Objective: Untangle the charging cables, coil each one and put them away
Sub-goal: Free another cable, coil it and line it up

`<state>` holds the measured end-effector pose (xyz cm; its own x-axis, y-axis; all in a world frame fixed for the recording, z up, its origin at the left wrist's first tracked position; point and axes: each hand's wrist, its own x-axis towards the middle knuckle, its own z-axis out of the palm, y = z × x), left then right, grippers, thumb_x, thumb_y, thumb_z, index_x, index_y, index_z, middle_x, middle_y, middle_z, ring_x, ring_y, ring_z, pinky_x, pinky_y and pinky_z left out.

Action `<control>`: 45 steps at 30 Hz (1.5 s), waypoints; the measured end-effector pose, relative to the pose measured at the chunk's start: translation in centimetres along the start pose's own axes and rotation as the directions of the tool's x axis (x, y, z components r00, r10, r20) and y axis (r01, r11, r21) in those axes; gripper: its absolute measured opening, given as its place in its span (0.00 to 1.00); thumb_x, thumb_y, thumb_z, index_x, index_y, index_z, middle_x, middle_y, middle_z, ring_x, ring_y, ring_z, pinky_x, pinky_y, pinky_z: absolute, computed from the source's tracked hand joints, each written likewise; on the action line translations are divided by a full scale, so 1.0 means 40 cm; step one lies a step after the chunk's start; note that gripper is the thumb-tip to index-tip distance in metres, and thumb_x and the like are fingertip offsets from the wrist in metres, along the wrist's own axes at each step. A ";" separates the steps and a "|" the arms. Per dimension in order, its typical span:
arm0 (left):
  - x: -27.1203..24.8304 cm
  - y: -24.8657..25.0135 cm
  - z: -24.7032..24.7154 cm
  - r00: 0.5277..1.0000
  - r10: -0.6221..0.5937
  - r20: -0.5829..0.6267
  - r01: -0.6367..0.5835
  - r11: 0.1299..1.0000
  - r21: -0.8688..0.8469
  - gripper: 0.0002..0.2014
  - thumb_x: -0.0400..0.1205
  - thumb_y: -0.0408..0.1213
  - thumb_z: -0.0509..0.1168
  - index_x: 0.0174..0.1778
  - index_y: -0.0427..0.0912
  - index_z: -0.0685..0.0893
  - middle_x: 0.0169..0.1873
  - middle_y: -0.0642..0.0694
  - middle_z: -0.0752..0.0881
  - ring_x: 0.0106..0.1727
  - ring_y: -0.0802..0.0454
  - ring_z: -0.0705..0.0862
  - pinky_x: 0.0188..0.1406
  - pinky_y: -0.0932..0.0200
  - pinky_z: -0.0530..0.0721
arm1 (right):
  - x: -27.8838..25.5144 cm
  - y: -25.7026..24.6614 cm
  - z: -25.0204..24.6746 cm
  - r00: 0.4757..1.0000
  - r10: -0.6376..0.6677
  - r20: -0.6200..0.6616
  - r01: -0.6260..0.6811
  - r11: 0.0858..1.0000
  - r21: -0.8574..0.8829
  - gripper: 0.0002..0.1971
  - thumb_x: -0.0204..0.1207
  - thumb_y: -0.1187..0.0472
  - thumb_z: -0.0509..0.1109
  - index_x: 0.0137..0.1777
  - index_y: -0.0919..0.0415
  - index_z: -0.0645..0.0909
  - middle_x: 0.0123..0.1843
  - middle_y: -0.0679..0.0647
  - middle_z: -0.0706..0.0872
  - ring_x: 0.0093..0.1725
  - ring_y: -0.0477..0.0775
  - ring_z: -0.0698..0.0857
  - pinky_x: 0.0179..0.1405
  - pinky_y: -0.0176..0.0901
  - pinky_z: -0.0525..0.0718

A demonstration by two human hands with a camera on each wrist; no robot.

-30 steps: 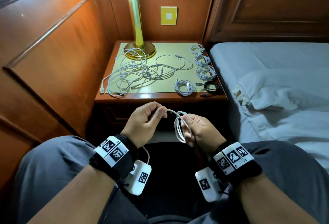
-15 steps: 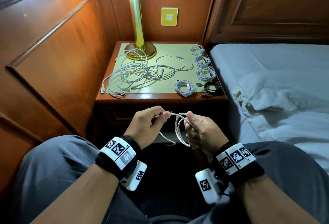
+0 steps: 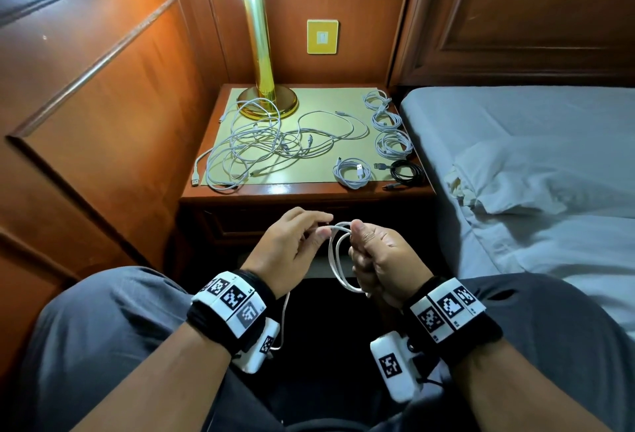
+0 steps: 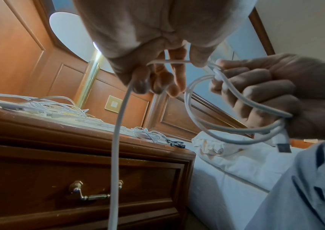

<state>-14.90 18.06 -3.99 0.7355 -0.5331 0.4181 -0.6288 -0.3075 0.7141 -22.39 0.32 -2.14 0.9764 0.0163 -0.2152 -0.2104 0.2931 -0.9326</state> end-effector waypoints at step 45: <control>0.008 -0.020 0.009 0.912 -0.378 -0.157 0.329 0.906 -0.267 0.10 0.78 0.26 0.75 0.45 0.48 0.94 0.39 0.51 0.94 0.43 0.53 0.93 0.51 0.54 0.90 | 0.015 0.003 -0.008 1.000 -0.018 0.006 0.016 0.978 0.208 0.17 0.83 0.45 0.57 0.38 0.56 0.66 0.22 0.48 0.60 0.16 0.43 0.54 0.19 0.30 0.53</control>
<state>-14.25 17.88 -4.63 0.9484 -0.2463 0.1998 -0.2601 -0.2437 0.9343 -21.83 0.08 -2.46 0.9802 0.0166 -0.1971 -0.1803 0.4853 -0.8555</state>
